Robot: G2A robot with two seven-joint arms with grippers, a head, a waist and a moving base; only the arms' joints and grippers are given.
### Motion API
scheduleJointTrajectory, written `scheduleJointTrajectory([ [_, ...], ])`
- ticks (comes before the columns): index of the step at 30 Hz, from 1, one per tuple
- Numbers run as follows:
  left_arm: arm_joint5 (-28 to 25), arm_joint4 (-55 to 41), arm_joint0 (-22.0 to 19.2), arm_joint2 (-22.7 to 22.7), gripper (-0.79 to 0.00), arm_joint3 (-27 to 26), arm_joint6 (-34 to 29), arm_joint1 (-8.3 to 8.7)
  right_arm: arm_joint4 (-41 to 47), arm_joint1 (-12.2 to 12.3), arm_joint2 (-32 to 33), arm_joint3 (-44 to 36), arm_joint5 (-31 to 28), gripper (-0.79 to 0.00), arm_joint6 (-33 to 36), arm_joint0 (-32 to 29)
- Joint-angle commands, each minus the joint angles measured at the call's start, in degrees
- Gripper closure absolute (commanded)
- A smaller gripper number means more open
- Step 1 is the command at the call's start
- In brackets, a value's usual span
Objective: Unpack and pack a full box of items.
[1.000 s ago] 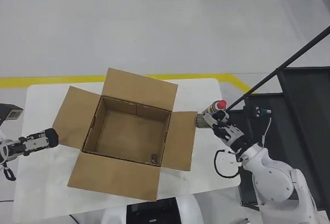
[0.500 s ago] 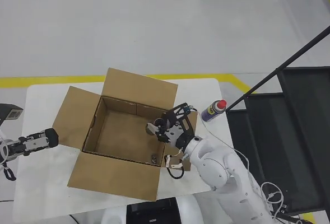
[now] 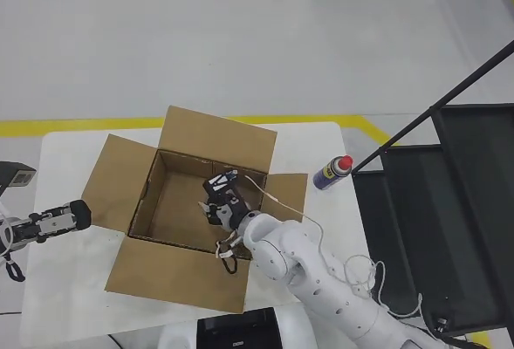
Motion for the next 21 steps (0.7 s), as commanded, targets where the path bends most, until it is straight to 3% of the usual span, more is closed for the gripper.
scheduleJointTrajectory([
  [1,0.0,0.0,0.0,0.0,-0.785,0.0,0.0,0.00,-0.1,-0.5,-1.2,2.2,0.4,0.000,-0.7,1.1],
  [21,0.0,0.0,0.0,0.0,-0.785,0.0,0.0,0.00,-3.1,-5.3,-9.4,20.7,1.0,0.000,-4.4,11.5],
])
